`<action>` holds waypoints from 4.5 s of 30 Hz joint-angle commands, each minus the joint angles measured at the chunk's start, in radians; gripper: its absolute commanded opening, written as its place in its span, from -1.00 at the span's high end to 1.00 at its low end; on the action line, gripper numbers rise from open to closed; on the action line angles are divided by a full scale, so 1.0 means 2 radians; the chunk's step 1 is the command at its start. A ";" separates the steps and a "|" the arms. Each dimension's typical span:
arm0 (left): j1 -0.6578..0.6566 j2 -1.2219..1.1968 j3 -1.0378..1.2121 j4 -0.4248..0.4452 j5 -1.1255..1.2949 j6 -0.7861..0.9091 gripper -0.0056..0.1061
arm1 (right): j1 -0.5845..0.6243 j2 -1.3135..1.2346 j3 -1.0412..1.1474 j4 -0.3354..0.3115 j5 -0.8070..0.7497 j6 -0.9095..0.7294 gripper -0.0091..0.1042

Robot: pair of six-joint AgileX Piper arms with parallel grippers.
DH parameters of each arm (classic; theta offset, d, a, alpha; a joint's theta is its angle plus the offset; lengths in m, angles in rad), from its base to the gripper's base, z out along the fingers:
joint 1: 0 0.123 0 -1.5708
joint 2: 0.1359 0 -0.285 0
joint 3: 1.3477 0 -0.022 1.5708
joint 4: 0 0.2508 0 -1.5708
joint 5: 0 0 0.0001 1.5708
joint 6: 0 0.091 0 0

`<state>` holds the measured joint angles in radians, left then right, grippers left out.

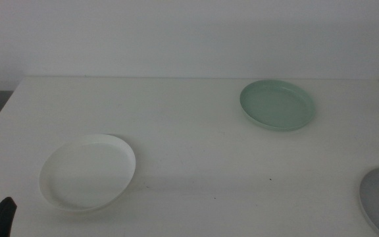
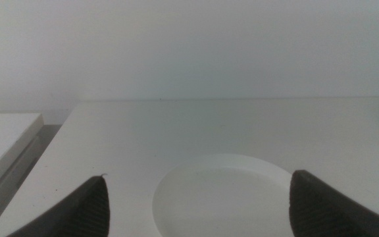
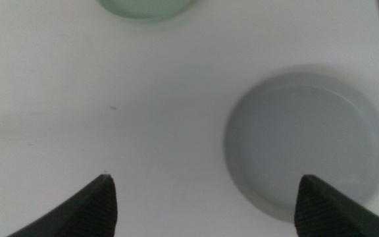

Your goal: Stack the three bowls on top of each other.

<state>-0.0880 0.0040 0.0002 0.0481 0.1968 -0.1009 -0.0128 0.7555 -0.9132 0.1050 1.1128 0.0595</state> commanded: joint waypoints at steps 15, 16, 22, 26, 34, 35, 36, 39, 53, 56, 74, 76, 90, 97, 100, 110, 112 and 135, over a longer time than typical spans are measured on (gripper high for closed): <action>-0.001 -0.002 0.000 0.002 -0.007 0.000 -0.78 | -0.070 0.193 -0.008 -0.090 0.021 0.011 -0.80; -0.001 -0.002 0.000 0.002 -0.007 0.000 -0.78 | -0.088 0.206 -0.008 -0.080 0.016 -0.006 -0.80; -0.001 -0.002 0.000 0.002 -0.007 0.000 -0.78 | -0.195 0.290 -0.008 -0.050 -0.082 -0.040 -0.78; -0.001 -0.002 0.000 0.002 -0.007 -0.001 -0.78 | -0.211 0.343 -0.008 -0.065 -0.117 -0.089 -0.60; -0.001 -0.002 0.000 0.002 -0.007 -0.001 -0.78 | -0.213 0.420 -0.008 -0.132 -0.150 -0.077 -0.35; -0.001 -0.002 0.000 0.002 -0.007 -0.001 -0.78 | -0.213 0.427 -0.009 -0.140 -0.150 -0.077 -0.33; -0.001 -0.002 0.000 0.002 -0.007 -0.001 -0.78 | -0.213 0.434 -0.010 -0.145 -0.150 -0.075 -0.32; -0.001 -0.002 0.000 0.002 -0.007 -0.001 -0.78 | -0.216 0.454 -0.018 -0.146 -0.150 -0.073 -0.25; -0.001 -0.002 0.000 0.002 -0.007 -0.001 -0.78 | -0.218 0.553 -0.052 -0.139 -0.151 -0.073 -0.08; -0.001 -0.002 0.000 0.002 -0.007 -0.001 -0.78 | -0.218 0.571 -0.053 -0.133 -0.153 -0.073 0.19; -0.001 -0.002 0.000 0.002 -0.007 -0.001 -0.78 | -0.119 0.446 -0.117 -0.118 -0.043 -0.062 0.88; -0.001 -0.002 0.000 0.002 -0.007 -0.001 -0.78 | -0.079 0.435 -0.155 -0.102 -0.011 -0.060 0.88; -0.001 -0.002 0.000 0.002 -0.007 -0.002 -0.78 | 0.154 0.584 -0.287 0.122 -0.064 -0.069 0.88; -0.001 -0.002 0.000 0.002 -0.007 -0.002 -0.78 | 0.185 0.671 -0.352 0.136 -0.074 -0.068 0.88; -0.001 -0.002 0.000 0.002 -0.007 -0.002 -0.78 | 0.185 0.690 -0.372 0.134 -0.072 -0.068 0.88; -0.001 -0.002 0.000 0.002 -0.007 -0.001 -0.78 | 0.185 0.712 -0.376 0.117 -0.069 -0.050 0.88; -0.001 -0.002 0.000 0.002 -0.007 -0.001 -0.78 | 0.185 0.713 -0.376 0.117 -0.069 -0.049 0.88; -0.001 -0.002 0.000 0.002 -0.007 -0.002 -0.78 | 0.143 0.682 -0.524 0.063 -0.005 -0.025 -0.34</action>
<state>-0.0880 0.0040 0.0002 0.0481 0.1963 -0.1009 0.3093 2.1644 -1.8837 0.2616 1.0748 0.0000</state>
